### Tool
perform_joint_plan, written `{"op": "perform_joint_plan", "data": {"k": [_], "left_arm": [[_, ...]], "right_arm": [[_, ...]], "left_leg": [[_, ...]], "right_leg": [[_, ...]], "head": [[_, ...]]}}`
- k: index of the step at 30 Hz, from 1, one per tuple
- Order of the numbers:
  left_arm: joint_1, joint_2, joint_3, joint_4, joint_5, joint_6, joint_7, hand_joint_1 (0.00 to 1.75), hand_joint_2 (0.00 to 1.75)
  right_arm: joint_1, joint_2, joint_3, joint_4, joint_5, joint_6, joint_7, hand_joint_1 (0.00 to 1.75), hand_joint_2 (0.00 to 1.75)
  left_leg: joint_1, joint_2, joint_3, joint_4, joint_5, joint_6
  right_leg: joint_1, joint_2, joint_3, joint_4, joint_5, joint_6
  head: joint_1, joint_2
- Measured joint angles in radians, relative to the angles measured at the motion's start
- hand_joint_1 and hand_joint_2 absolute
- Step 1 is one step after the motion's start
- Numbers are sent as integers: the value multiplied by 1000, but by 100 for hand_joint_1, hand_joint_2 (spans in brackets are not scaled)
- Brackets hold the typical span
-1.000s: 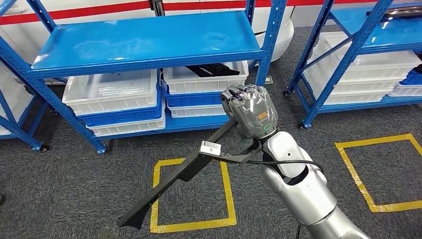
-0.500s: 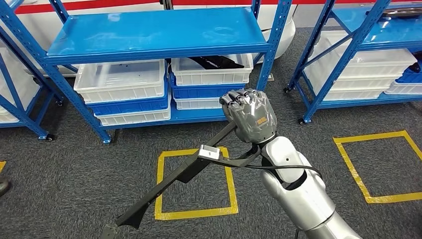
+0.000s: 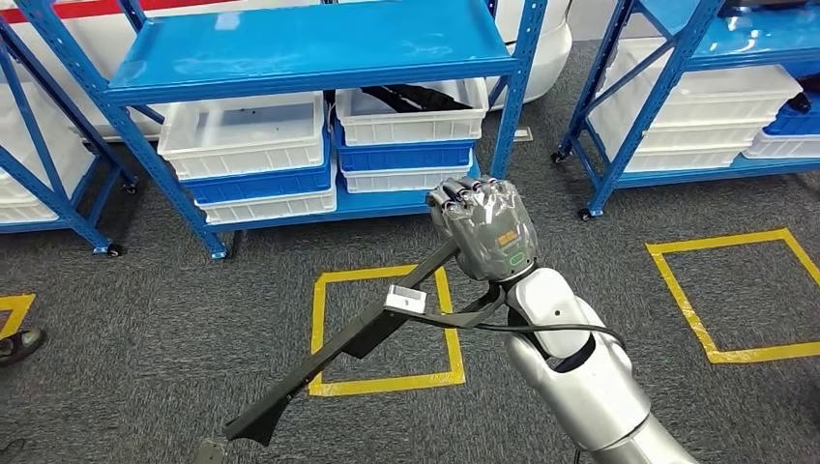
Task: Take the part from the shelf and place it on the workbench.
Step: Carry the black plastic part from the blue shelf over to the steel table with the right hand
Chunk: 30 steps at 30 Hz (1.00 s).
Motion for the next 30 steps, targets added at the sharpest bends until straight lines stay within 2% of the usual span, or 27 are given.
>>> {"op": "perform_joint_plan", "data": {"k": [1, 3, 4, 5, 6, 7, 8, 9, 10, 11, 13, 15, 16, 17, 19, 20, 21, 22, 23, 24, 25, 26, 27, 28, 29, 30], "left_arm": [[2, -1, 0, 0, -1, 0, 0, 0, 175], [3, -1, 1, 0, -2, 1, 1, 0, 175], [3, -1, 1, 0, -2, 1, 1, 0, 175], [3, -1, 1, 0, -2, 2, 1, 0, 175], [3, -2, 1, 0, -2, 3, 2, 0, 175], [2, -2, 1, 0, -2, 3, 2, 0, 175], [1, -2, 1, 0, -2, 4, 3, 0, 175], [-2, -3, 1, 0, -2, 6, 4, 0, 175], [-4, -4, 1, 0, -2, 7, 5, 0, 175], [-5, -5, 1, 0, -2, 8, 6, 0, 175], [-6, -7, 2, 0, -1, 10, 7, 0, 175], [-6, -9, 2, 0, -1, 11, 8, 0, 175], [-7, -11, 2, 0, -1, 12, 9, 0, 175], [-8, -12, 2, 0, -1, 13, 9, 0, 175], [-8, -12, 2, 0, 0, 15, 10, 0, 175], [-8, -13, 2, 0, 0, 15, 11, 0, 175], [-8, -13, 2, 0, 0, 15, 11, 0, 175], [-8, -14, 2, 0, 0, 15, 11, 0, 175], [-8, -15, 3, 0, 0, 16, 11, 0, 175], [-8, -17, 3, 0, 0, 16, 11, 0, 175], [-8, -20, 4, 0, 0, 16, 11, 0, 175], [-7, -23, 4, 0, 0, 16, 11, 0, 175], [-6, -25, 5, 0, 0, 16, 11, 0, 175], [-6, -26, 7, 0, 0, 14, 10, 0, 175], [-5, -25, 8, 0, 1, 12, 10, 0, 175], [-4, -25, 10, 0, 1, 10, 10, 0, 175]], "right_arm": [[3, 0, -1, 1, 1, 1, -1, 175, 175], [7, 0, -2, 2, 1, 1, -2, 175, 175], [8, 0, -3, 2, 2, 1, -2, 175, 175], [11, -1, -3, 3, 2, 1, -2, 175, 175], [12, -1, -4, 3, 2, 1, -2, 175, 175], [13, -1, -4, 3, 2, 0, -2, 175, 175], [13, -1, -5, 3, 2, 0, -3, 175, 175], [12, -1, -6, 3, 2, 0, -3, 175, 175], [11, -1, -8, 3, 2, 0, -5, 175, 175], [10, 0, -9, 3, 2, -1, -6, 175, 175], [6, 1, -10, 3, 2, -1, -9, 175, 175], [3, 0, -13, 3, 1, -2, -10, 175, 175], [3, 0, -14, 4, 1, -2, -11, 175, 175], [3, -1, -14, 4, 1, -2, -12, 175, 175], [3, -1, -15, 5, 0, -2, -14, 175, 175], [3, -1, -15, 6, 0, -2, -15, 175, 175], [2, -1, -15, 7, 0, -2, -15, 175, 175], [2, -1, -16, 8, 0, -3, -16, 175, 175], [1, 0, -16, 9, 0, -3, -17, 175, 175], [-1, 1, -16, 9, 0, -3, -17, 175, 175], [-4, 4, -17, 8, 0, -3, -17, 175, 175], [-7, 6, -18, 8, 0, -4, -18, 175, 175], [-10, 8, -19, 8, 0, -4, -18, 175, 175], [-12, 10, -20, 8, -1, -5, -19, 175, 175], [-14, 10, -20, 9, -1, -5, -19, 175, 175], [-15, 10, -21, 9, -1, -5, -19, 175, 175]], "left_leg": [[2, 0, -14, 38, -43, -6], [4, 2, -42, 152, -143, -10], [5, 2, -49, 208, -171, -10], [5, 2, -44, 244, -177, -9], [5, 3, -23, 250, -165, -8], [7, 3, 16, 220, -143, -8], [9, 2, 64, 164, -134, -9], [7, -1, 109, 106, -135, -8], [5, -5, 141, 61, -141, -4], [1, -9, 155, 35, -152, 0], [-7, -12, 152, 26, -142, 17], [-9, -6, 141, 18, -122, 37], [-9, -4, 131, 14, -110, 47], [-10, -2, 118, 13, -99, 55], [-16, -1, 85, 13, -74, 64], [-20, -1, 67, 13, -61, 65], [-25, -1, 50, 13, -47, 66], [-30, -1, 32, 13, -33, 67], [-35, -2, 15, 13, -19, 68], [-37, -2, 3, 14, -5, 69], [-40, -3, -8, 14, 8, 67], [-39, -2, -13, 12, 19, 62], [-35, -1, -14, 8, 30, 55], [-31, 0, -14, 1, 40, 45], [-26, 0, -14, -8, 52, 36], [-23, -1, -16, -12, 49, 27]], "right_leg": [[1, -2, -14, 4, 9, -7], [4, -3, -35, 7, 29, -17], [6, -3, -48, 7, 40, -18], [6, -3, -61, 8, 50, -17], [7, -3, -74, 9, 59, -15], [7, -2, -86, 11, 68, -12], [6, -2, -97, 13, 75, -8], [7, -1, -105, 14, 82, -2], [8, -1, -109, 15, 89, 4], [10, -1, -111, 15, 94, 11], [12, -1, -112, 12, 108, 27], [14, 0, -125, 22, 103, 34], [15, 0, -141, 49, 79, 30], [15, 0, -162, 97, 40, 22], [16, 0, -206, 231, -44, 9], [18, 0, -217, 289, -65, 10], [21, 0, -212, 319, -67, 13], [26, 0, -190, 315, -54, 15], [35, 0, -146, 272, -37, 12], [46, -1, -86, 201, -32, -2], [56, -5, -24, 119, -41, -20], [64, -9, 19, 52, -54, -36], [68, -13, 43, 8, -66, -49], [69, -16, 47, -14, -66, -56], [64, -16, 40, -22, -51, -61], [59, -16, 38, -32, -34, -69]], "head": [[-2, 0], [-3, 0], [-3, 0], [-3, 0], [-3, 0], [-3, 0], [-4, 0], [-3, 0], [-2, 0], [-2, 0], [-2, 0], [-1, 0], [-1, 0], [1, 0], [2, 0], [2, 0], [2, 0], [3, 0], [2, 0], [2, 0], [1, 0], [1, 0], [2, 0], [4, 0], [7, 0], [11, 0]]}}
